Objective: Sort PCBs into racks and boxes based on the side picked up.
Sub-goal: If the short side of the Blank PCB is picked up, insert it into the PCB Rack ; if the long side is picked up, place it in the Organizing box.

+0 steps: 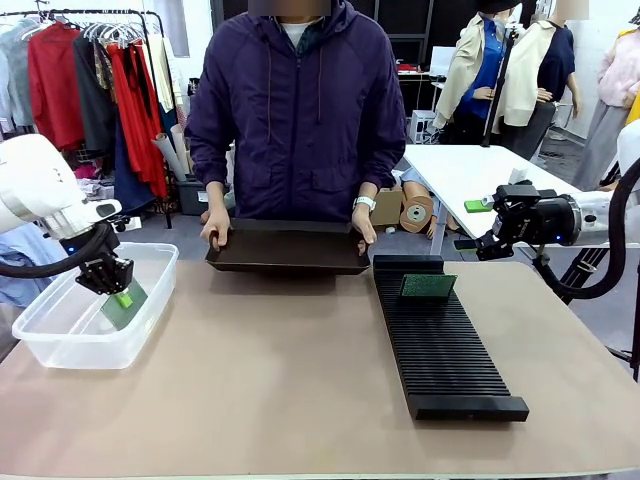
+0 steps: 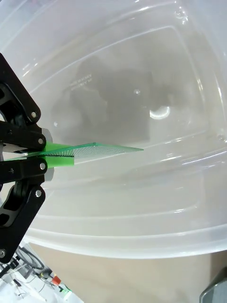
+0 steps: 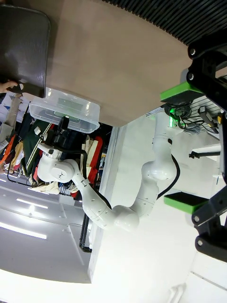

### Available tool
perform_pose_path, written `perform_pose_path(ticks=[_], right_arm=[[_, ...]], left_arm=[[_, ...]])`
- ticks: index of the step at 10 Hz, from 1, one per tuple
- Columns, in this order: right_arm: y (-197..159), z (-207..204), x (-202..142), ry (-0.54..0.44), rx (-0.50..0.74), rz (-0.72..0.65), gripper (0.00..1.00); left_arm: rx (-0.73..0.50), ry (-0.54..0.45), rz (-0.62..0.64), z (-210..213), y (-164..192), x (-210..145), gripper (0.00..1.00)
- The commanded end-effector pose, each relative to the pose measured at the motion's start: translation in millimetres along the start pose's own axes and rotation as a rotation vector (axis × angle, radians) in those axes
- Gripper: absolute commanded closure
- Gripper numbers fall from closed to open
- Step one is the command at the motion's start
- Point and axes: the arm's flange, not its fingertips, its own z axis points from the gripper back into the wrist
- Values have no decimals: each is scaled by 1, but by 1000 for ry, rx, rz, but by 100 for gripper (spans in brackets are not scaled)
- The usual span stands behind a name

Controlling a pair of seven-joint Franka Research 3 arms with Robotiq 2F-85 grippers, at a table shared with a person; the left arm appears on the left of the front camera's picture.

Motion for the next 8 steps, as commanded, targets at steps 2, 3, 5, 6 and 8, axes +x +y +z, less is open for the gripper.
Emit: perform_pose_path(ticks=[2, 3, 5, 6, 8], right_arm=[[2, -1, 1, 1, -5, 11, 0], [2, -1, 1, 1, -5, 11, 0], [2, -1, 1, 1, -5, 11, 0], [2, -1, 1, 1, -5, 11, 0], [2, -1, 1, 1, -5, 11, 0]], left_arm=[[-34, -11, -9, 0, 2, 5, 92], [-14, -10, -3, 2, 1, 5, 75], [13, -25, 8, 13, -3, 3, 36], [33, -25, 13, 19, -5, 1, 16], [75, -53, 21, 34, -10, -2, 0]])
